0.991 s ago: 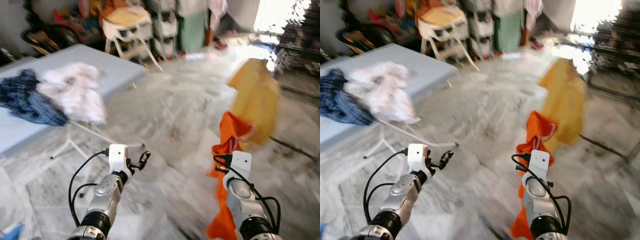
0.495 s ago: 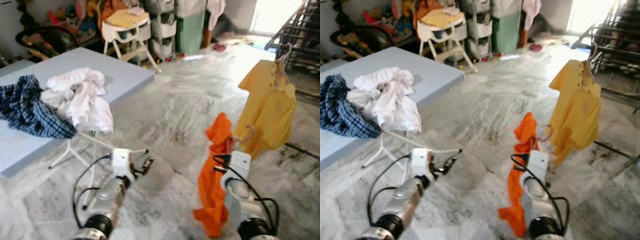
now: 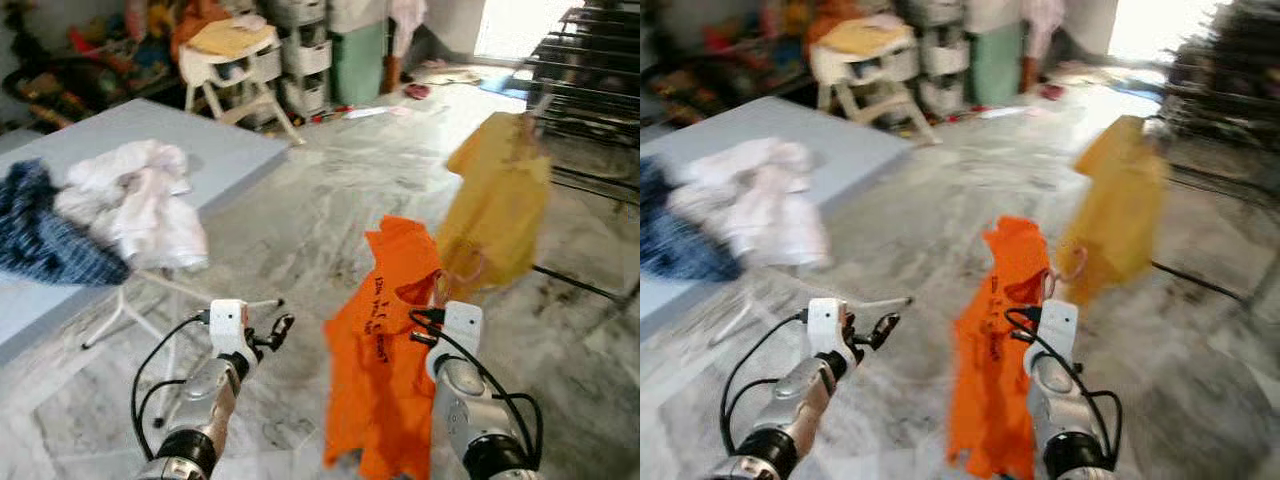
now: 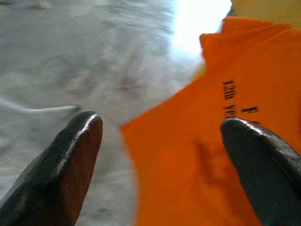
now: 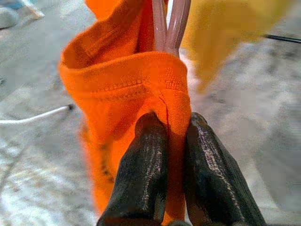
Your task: Hang hanger
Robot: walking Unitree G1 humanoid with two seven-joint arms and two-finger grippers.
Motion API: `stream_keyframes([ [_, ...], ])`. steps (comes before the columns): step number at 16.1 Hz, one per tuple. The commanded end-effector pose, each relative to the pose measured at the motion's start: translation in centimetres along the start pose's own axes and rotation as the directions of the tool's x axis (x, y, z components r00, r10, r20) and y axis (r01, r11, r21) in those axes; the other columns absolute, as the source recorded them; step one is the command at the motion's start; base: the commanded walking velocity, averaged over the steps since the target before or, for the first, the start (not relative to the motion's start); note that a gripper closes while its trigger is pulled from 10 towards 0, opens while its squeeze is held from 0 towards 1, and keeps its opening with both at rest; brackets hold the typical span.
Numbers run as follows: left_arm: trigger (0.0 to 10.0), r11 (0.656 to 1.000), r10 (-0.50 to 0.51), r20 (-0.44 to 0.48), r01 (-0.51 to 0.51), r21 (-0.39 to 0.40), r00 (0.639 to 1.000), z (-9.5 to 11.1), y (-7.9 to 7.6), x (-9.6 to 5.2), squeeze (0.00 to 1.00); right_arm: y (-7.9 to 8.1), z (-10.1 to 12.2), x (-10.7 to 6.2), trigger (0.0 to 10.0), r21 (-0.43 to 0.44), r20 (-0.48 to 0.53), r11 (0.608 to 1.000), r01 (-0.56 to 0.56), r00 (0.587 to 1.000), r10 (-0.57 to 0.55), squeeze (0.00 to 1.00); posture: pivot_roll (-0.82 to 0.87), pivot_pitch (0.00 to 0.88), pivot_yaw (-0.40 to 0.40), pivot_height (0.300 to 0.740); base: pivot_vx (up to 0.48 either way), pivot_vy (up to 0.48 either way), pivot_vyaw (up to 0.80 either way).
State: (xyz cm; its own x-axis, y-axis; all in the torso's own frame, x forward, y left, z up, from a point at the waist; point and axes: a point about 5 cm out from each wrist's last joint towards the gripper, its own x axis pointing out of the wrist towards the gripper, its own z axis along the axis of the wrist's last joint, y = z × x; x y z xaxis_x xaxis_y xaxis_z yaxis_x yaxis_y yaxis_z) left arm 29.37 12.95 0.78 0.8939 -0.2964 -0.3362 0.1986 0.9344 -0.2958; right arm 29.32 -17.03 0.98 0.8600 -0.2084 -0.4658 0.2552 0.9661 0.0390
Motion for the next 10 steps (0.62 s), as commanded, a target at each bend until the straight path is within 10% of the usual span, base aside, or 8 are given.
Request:
stream_keyframes([
  [1, 10.0, 1.0, -0.008, 0.001, 0.008, 0.001, 1.0, 0.36, 0.16, 0.1, 0.0, 0.23, 1.31, 0.17, 10.0, 0.009, 0.047, 1.0, 0.006, 0.999, -0.006, 0.0, -0.11, 0.0, 0.089, 0.74, 0.0, -0.446, -0.54],
  [10, 10.0, 0.999, 0.013, 0.015, -0.012, -0.041, 1.0, 0.45, 0.39, 0.07, 0.0, 0.05, 1.67, 0.25, 10.0, 0.004, 0.059, 1.0, 0.016, 0.998, -0.016, 0.0, -0.11, 0.0, 0.08, 0.74, 0.0, -0.258, -0.28],
])
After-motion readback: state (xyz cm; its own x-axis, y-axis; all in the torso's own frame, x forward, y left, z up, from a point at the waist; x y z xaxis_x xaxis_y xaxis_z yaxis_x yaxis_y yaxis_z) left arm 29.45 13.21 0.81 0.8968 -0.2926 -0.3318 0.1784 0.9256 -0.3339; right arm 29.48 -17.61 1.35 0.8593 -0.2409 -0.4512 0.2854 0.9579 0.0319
